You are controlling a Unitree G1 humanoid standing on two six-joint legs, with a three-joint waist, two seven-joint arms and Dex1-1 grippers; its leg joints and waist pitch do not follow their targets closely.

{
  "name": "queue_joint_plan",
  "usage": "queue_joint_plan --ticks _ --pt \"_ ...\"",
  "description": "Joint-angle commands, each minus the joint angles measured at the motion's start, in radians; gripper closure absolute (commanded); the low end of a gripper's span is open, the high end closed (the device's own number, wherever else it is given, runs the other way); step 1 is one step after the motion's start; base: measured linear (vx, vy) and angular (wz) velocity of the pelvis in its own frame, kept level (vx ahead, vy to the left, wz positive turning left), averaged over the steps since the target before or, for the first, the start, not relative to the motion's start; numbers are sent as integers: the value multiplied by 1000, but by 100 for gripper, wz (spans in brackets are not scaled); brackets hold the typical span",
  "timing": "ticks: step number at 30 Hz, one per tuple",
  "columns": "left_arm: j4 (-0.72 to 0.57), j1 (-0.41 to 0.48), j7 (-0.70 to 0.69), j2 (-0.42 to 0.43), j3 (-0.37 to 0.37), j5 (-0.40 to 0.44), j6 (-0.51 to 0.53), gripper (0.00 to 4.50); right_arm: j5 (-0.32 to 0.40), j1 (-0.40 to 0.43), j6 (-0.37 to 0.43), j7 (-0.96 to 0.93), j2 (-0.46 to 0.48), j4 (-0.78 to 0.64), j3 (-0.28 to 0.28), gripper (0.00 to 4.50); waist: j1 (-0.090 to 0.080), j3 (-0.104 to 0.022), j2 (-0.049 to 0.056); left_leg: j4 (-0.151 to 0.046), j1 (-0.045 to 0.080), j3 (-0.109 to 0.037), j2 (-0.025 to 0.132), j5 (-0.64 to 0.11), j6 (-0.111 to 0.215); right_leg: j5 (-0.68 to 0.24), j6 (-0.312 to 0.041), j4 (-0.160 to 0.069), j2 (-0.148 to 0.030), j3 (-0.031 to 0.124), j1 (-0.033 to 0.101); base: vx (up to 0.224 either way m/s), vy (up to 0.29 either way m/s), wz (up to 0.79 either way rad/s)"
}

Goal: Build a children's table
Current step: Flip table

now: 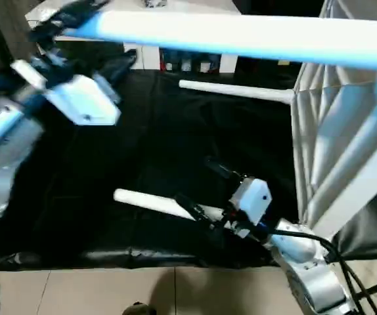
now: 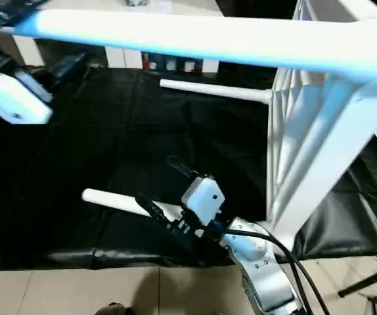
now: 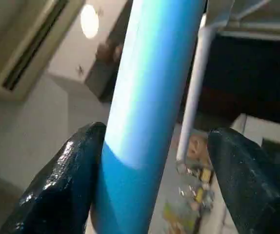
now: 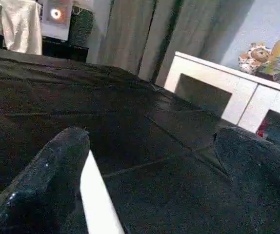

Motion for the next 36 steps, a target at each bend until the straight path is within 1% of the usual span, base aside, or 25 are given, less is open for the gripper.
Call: queue_joint_plan --ticks 1,3,5,6,7,8,9,10,11,12,14,16,17,19,20,21,22,23,24,25,28,30,31,32,36 --pt "-22 -17 1 -14 -47 23 -25 80 -13 -3 10 -8 2 6 1 0 -8 -39 15 -103 32 -30 36 -527 -61 -429 -92 -88 -47 27 5 0 0 0" --pt "-30 -21 18 -37 -54 24 -24 80 -19 -5 13 -10 4 8 6 0 -7 -41 16 -102 31 -30 36 -517 -61 -395 -101 -84 -47 26 7 0 0 0" --pt "-16 -10 28 -41 -60 45 -4 80 -28 -6 15 -13 6 8 7 0 -9 -42 13 -101 26 -28 35 -503 -59 -374 -104 -82 -46 27 9 0 0 0" --pt "-13 -7 32 -41 -60 51 -1 80 -29 -5 15 -13 6 8 7 0 -8 -44 14 -98 27 -26 34 -478 -54 -349 -107 -80 -46 28 11 0 0 0" --pt "-11 -6 33 -42 -61 51 2 80 -30 -5 16 -14 6 8 6 0 -8 -44 14 -98 27 -25 34 -474 -52 -344 -108 -80 -45 28 10 0 0 0" --pt "-8 -1 31 -52 -55 36 25 80 -42 -8 22 -21 4 8 5 0 -7 -45 19 -96 30 -24 34 -466 -53 -335 -112 -78 -44 28 9 0 0 0" --pt "-8 -1 42 -57 -44 29 32 80 -40 -9 25 -26 6 5 1 0 -7 -46 17 -96 29 -23 34 -456 -52 -314 -119 -77 -43 28 11 0 0 0" --pt "-6 -4 47 -61 -37 30 33 80 -39 -11 25 -31 8 3 -4 0 -7 -47 16 -95 29 -23 34 -449 -52 -303 -123 -75 -43 28 12 0 0 0" --pt "-6 -15 60 -63 -33 36 7 80 -35 -13 22 -35 11 0 -11 0 -7 -48 16 -96 28 -23 35 -442 -52 -292 -126 -74 -43 28 14 0 0 0" --pt "-9 -21 60 -67 -36 30 0 80 -31 -13 21 -36 13 0 -13 0 -7 -50 16 -95 26 -23 35 -426 -49 -261 -132 -71 -42 26 17 0 0 0" --pt "-10 -26 53 -68 -43 25 -3 80 -28 -13 22 -37 14 1 -15 0 -5 -51 17 -93 28 -21 35 -410 -45 -230 -140 -68 -41 27 17 0 0 0" --pt "-7 -48 66 -76 -58 38 -9 80 -39 -14 10 -47 22 14 -19 0 -5 -55 17 -92 28 -21 36 -393 -42 -203 -147 -65 -41 26 21 0 0 0" --pt "-7 -48 66 -76 -58 38 -9 80 -39 -13 9 -47 23 15 -19 0 -5 -54 17 -92 27 -20 35 -390 -41 -199 -148 -65 -41 26 21 0 0 0" --pt "-13 -59 64 -84 -58 10 -9 80 -37 -11 2 -52 28 11 -20 0 -3 -57 21 -91 27 -21 35 -376 -44 -182 -152 -62 -42 26 24 0 0 0" --pt "-18 -60 63 -85 -56 0 -11 108 -30 -9 1 -49 30 5 -19 0 -3 -58 21 -91 27 -21 35 -373 -45 -172 -155 -60 -42 25 25 0 0 0" --pt "-21 -60 68 -84 -55 4 -17 116 -25 -7 1 -47 31 1 -19 0 -4 -57 21 -91 27 -21 35 -372 -44 -168 -155 -61 -41 25 25 0 0 0" --pt "-21 -59 70 -84 -53 1 -18 116 -20 -6 -2 -43 31 -3 -18 0 -4 -57 19 -90 27 -20 34 -372 -42 -167 -156 -61 -41 25 26 0 0 0" --pt "-21 -58 70 -83 -52 1 -19 119 -15 -4 -2 -40 31 -6 -17 0 -3 -58 23 -89 28 -20 34 -373 -43 -167 -156 -60 -42 25 26 0 0 0" --pt "-20 -57 71 -82 -50 3 -23 128 -14 -4 -4 -38 30 -7 -17 0 -3 -57 21 -89 28 -20 34 -376 -41 -176 -156 -61 -42 25 26 0 0 0" --pt "-18 -55 65 -83 -51 -6 -23 128 -12 -3 -8 -36 30 -7 -18 0 -3 -58 21 -89 28 -20 35 -376 -41 -179 -156 -62 -42 25 26 0 0 0" --pt "-22 -48 50 -83 -57 -20 -27 160 -8 -1 -9 -36 31 -9 -22 0 -3 -58 24 -89 30 -20 35 -386 -45 -186 -157 -61 -42 25 24 0 0 0" --pt "-28 -45 44 -86 -63 -29 -31 164 -8 1 -10 -38 33 -10 -21 0 -2 -58 23 -89 31 -20 35 -393 -47 -194 -157 -62 -42 25 24 0 0 0" --pt "-29 -44 37 -87 -67 -34 -26 188 -9 2 -10 -38 33 -11 -20 0 -2 -57 23 -90 30 -20 35 -396 -47 -197 -158 -62 -42 25 23 0 0 0" --pt "-31 -43 32 -86 -71 -36 -24 188 -10 2 -10 -39 33 -11 -19 0 -2 -57 23 -90 30 -20 35 -398 -47 -201 -156 -63 -42 25 24 0 0 0" --pt "-33 -38 18 -83 -78 -46 -20 217 -9 4 -11 -37 31 -13 -16 0 -1 -57 23 -89 31 -20 35 -394 -47 -206 -152 -63 -42 26 24 0 0 0"
